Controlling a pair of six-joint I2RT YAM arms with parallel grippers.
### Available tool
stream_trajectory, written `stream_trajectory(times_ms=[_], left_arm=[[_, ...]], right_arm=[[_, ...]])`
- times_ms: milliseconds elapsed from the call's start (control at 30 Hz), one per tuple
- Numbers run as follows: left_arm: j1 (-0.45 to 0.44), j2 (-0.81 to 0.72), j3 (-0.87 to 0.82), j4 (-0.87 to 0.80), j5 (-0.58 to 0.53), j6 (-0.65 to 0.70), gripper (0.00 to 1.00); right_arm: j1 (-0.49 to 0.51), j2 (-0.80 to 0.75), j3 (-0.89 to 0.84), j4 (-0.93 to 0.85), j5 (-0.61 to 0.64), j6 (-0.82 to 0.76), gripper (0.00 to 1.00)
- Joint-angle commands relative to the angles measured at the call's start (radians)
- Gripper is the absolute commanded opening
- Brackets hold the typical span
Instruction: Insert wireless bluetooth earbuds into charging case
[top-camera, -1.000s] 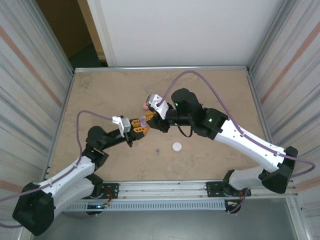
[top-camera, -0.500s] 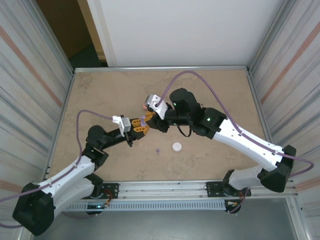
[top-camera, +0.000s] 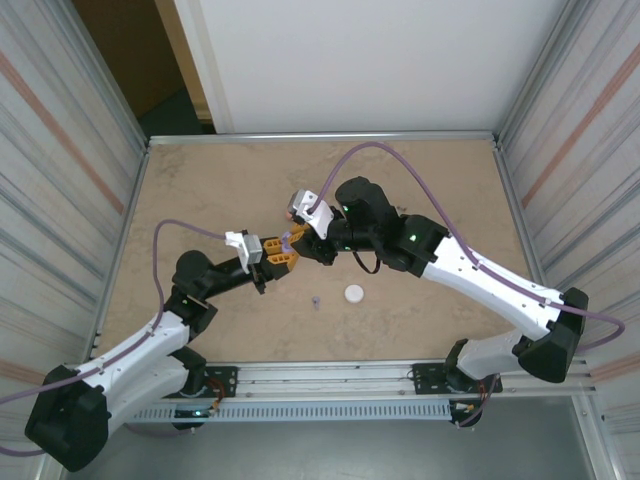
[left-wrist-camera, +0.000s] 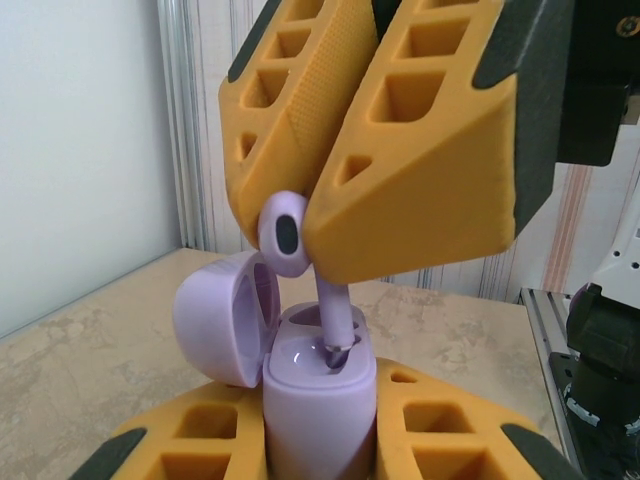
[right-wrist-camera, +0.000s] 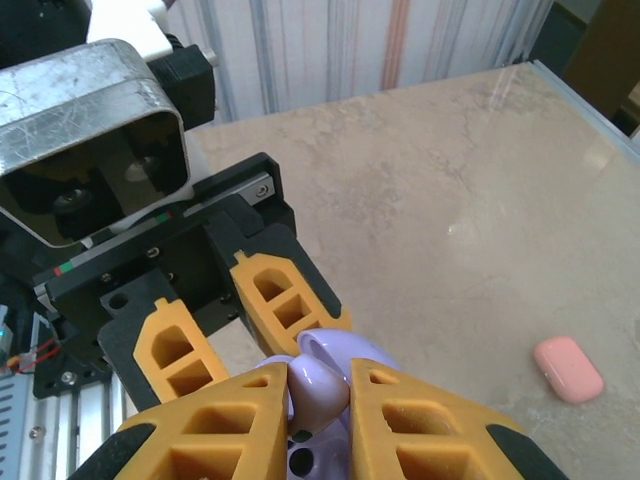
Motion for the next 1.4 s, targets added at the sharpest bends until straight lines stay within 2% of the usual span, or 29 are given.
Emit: stream_trajectory(times_ms=[0,433,833,933,1067,1367], left_arm=[[-0.006,-0.007,0.033,0.009,0.018,-0.005,0.00],[-0.006,-0.008,0.037,0.004,0.016,-0.004,0.00],[-0.006,-0.006,0.036,0.002,0.015,-0.004,0.00],[-0.007,-0.006,0.036,0.003,0.015,-0.004,0.00],[-0.006,-0.008,0.036,0.000,0.009,-0.004,0.00],[-0.006,-0.009,0.030,-0.007,-0.010,0.000,0.00]], right_arm=[[0.009,0.010,0.033,-0.020,0.009,-0.026,0.19],[0.014,0.024,0.036,-0.034,0.004,-0.024,0.22],[0.014,-0.009,0.042,-0.018,0.028,0.000,0.32],[0.014,-0.018,0.040,-0.013,0.057,0.010,0.37],[0.013,-0.037,0.020,0.010,0.095,0.023,0.48],[-0.005,-0.098,-0.026,0.065,0.117,0.069,0.67]])
